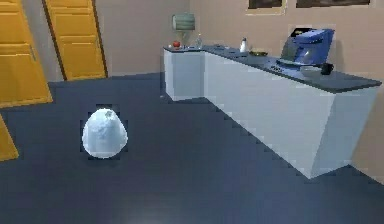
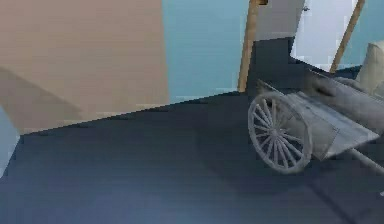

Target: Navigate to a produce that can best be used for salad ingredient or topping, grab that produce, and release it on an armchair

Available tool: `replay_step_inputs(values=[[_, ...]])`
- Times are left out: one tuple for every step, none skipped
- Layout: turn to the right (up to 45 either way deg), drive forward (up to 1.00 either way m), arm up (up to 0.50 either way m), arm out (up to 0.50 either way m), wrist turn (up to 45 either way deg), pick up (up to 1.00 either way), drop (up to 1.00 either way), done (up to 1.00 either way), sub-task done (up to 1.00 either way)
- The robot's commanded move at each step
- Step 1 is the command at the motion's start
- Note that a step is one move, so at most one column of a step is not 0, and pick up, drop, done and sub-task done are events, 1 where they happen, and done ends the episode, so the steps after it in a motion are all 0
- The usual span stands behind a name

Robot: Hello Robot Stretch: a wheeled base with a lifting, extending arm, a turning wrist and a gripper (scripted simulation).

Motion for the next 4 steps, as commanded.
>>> replay_step_inputs(values=[[0.0,1.0,0.0,0.0,0.0,0.0,0.0,0.0,0.0],[0.0,1.0,0.0,0.0,0.0,0.0,0.0,0.0,0.0],[0.0,1.0,0.0,0.0,0.0,0.0,0.0,0.0,0.0],[-24.0,0.0,0.0,0.0,0.0,0.0,0.0,0.0,0.0]])
